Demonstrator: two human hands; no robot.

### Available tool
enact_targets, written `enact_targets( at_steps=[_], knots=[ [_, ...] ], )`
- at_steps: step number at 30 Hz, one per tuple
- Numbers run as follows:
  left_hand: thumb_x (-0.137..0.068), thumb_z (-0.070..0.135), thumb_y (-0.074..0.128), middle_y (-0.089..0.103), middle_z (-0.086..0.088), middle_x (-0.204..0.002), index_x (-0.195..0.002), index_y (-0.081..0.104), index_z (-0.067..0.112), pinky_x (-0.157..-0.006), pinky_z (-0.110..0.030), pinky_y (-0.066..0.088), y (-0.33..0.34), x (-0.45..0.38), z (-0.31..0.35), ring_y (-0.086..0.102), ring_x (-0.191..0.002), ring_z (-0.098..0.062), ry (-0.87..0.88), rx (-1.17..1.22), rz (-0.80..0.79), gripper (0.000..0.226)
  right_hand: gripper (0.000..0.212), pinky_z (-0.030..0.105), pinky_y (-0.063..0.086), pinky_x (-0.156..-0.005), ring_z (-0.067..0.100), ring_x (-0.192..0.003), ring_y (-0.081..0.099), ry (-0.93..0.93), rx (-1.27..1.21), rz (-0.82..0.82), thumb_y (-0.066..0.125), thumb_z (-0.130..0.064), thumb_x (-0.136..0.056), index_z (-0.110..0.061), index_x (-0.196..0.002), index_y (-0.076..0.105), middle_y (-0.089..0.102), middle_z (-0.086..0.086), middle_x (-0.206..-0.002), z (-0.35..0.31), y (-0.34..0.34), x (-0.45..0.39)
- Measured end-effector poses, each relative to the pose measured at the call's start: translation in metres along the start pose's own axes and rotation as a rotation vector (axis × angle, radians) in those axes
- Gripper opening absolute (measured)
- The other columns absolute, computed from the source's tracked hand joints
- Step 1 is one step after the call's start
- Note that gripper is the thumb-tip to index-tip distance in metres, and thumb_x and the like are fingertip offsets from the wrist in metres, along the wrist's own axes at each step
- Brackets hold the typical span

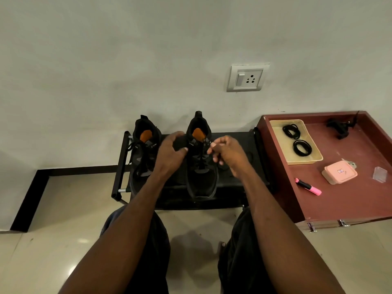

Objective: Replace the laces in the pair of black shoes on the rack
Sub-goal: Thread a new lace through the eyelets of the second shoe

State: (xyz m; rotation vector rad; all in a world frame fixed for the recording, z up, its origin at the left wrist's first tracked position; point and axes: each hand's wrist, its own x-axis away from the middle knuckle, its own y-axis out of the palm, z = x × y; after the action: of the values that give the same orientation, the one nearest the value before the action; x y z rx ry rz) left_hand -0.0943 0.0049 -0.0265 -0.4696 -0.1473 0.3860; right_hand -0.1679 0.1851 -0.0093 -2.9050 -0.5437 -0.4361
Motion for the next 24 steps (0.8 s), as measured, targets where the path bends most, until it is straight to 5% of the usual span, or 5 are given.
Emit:
enact_targets(
  at_steps=[5,12,15,18,24],
  knots=[
    [-0.090,0.012,0.071,0.075,0.001,-0.106,-0.119,0.068,0.012,-0.096,-0.027,0.052,0.013,0.002,0.003,0.069,-0.103,-0.010,0.071,0.157,-0.287,0.029,0.012,0.022,0.031,-0.039,0.012,-0.044,0.048,-0.030,0.063,-0.119,0.066,-0.014,-0.096,-0.005,-0.092,0.059,0.067,0.004,-0.065,0.003,0.015,0.001],
    [-0.098,0.018,0.062,0.070,0.002,-0.073,-0.092,0.070,0.019,-0.057,-0.021,0.046,0.013,-0.006,-0.007,0.057,-0.059,-0.005,-0.055,0.077,-0.043,0.011,0.018,0.021,0.050,-0.055,0.012,-0.060,0.061,0.039,-0.015,-0.064,0.051,0.004,-0.099,-0.001,-0.098,0.068,0.068,0.010,-0.078,0.006,0.004,-0.009],
    [-0.096,0.016,0.063,0.068,0.006,-0.089,-0.103,0.071,0.017,-0.062,-0.012,0.044,0.014,-0.005,-0.008,0.060,-0.074,-0.002,-0.042,-0.064,-0.011,0.011,0.008,0.023,0.053,-0.052,0.014,-0.056,0.064,0.064,-0.010,-0.030,0.056,0.003,-0.097,0.003,-0.095,0.064,0.069,0.015,-0.075,0.011,0.008,-0.008],
    [-0.089,0.012,0.072,0.068,0.003,-0.114,-0.125,0.067,0.017,-0.091,-0.020,0.049,0.014,-0.007,-0.007,0.063,-0.105,-0.007,0.002,0.061,-0.168,0.038,0.008,0.019,0.045,-0.044,0.009,-0.046,0.056,0.074,0.030,-0.017,0.068,-0.007,-0.093,-0.001,-0.088,0.067,0.065,0.010,-0.066,0.015,0.012,-0.008],
    [-0.089,0.014,0.074,0.077,0.003,-0.095,-0.103,0.077,0.015,-0.092,-0.035,0.057,0.024,-0.008,-0.009,0.073,-0.092,-0.012,0.028,0.141,-0.228,0.015,0.020,0.016,0.038,-0.042,0.007,-0.047,0.048,0.126,0.071,0.011,0.075,-0.018,-0.089,0.002,-0.089,0.072,0.062,0.003,-0.062,0.016,0.012,-0.013]
  ],
)
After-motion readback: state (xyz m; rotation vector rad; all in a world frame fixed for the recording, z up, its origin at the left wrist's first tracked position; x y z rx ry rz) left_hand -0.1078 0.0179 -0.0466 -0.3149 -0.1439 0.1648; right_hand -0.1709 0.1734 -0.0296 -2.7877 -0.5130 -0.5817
